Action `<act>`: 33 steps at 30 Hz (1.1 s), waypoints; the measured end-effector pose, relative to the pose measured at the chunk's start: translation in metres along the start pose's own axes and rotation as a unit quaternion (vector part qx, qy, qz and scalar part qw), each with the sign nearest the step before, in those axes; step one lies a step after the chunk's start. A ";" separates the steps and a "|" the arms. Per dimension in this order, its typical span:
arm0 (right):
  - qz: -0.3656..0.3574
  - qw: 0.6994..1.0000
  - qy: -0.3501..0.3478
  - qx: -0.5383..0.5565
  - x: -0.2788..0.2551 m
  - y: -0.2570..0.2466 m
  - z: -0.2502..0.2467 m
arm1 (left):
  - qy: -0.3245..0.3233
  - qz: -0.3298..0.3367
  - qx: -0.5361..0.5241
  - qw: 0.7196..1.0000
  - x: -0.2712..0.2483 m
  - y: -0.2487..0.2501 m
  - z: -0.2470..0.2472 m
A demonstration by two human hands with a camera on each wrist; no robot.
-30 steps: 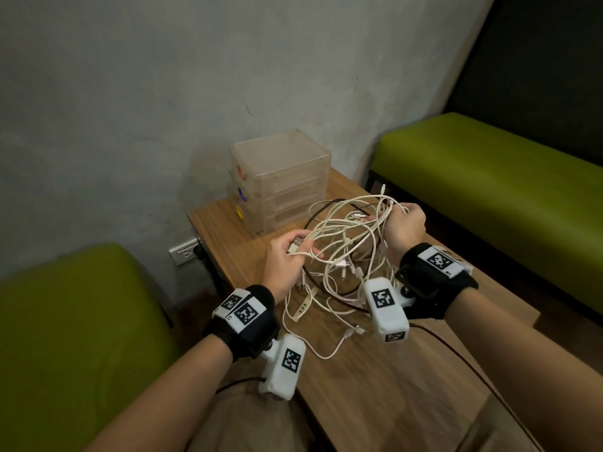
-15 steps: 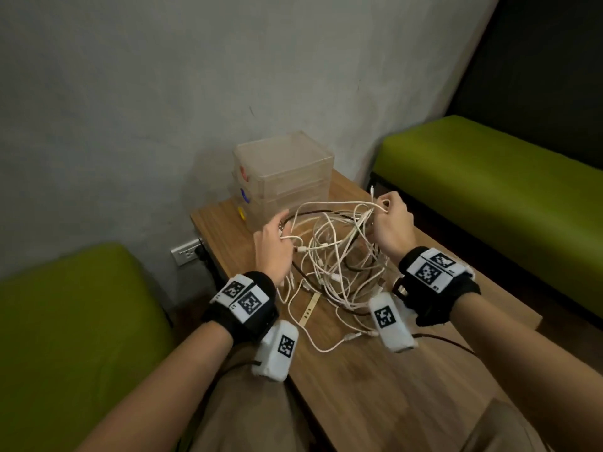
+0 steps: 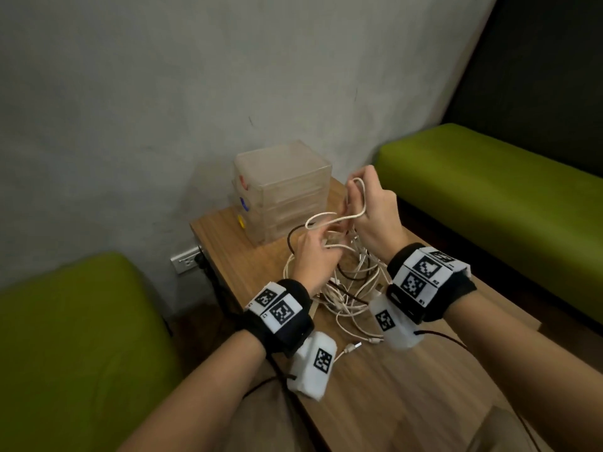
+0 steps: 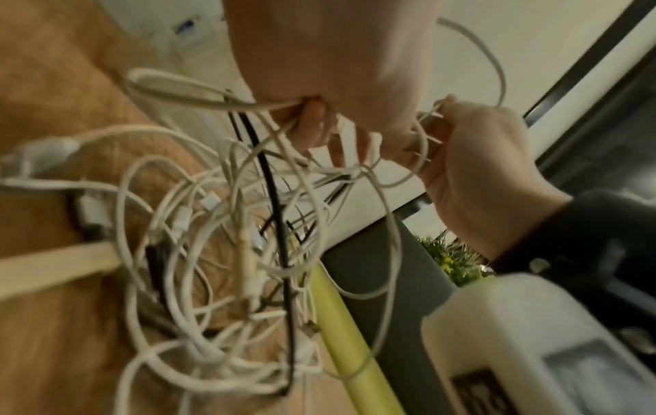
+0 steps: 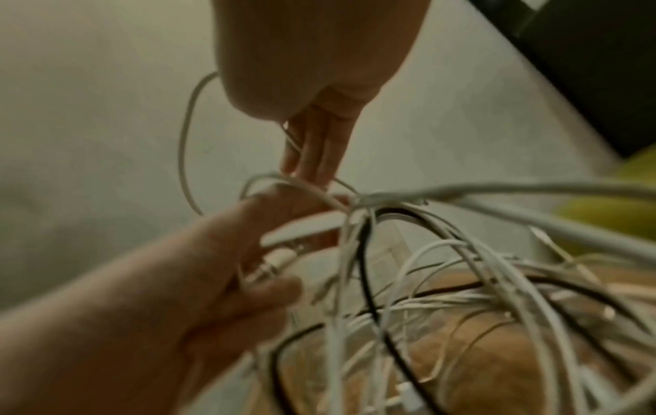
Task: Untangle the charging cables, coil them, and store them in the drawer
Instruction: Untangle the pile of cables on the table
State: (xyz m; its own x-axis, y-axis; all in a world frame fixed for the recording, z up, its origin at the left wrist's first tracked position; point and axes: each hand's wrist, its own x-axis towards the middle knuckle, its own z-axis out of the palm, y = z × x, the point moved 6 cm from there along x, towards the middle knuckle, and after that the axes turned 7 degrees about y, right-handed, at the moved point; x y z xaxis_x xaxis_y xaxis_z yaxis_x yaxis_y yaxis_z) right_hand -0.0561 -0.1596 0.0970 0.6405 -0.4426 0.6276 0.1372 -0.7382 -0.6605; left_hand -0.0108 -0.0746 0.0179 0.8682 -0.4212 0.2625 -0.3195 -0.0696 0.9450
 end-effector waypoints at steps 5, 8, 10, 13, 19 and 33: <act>0.062 0.997 -0.033 0.040 -0.007 0.017 0.009 | 0.014 -0.025 -0.043 0.999 0.006 0.002 -0.006; 0.022 0.997 -0.068 -0.020 -0.014 0.019 0.019 | 0.019 -0.030 -0.037 0.999 0.011 0.005 -0.010; 0.016 0.999 -0.017 -0.023 -0.014 0.020 0.017 | 0.044 0.000 -0.016 0.999 0.014 0.008 -0.014; 0.035 0.999 0.025 -0.027 -0.017 0.024 0.017 | 0.103 0.008 -0.045 0.994 0.016 0.010 -0.024; 0.073 0.989 -0.121 0.046 -0.035 0.028 0.025 | 0.083 -0.032 -0.120 0.989 0.029 -0.005 -0.032; -0.054 0.990 0.048 0.125 0.024 -0.050 -0.014 | -0.123 0.057 0.173 0.976 -0.007 -0.011 0.010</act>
State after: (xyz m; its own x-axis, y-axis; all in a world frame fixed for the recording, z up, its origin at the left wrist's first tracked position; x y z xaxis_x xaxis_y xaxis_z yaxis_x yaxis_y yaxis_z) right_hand -0.0579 -0.1407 0.1510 0.5388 -0.4241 0.7279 0.3909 -0.6396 -0.6619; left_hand -0.0170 -0.0803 0.0040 0.7155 -0.6453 0.2676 -0.5547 -0.2919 0.7791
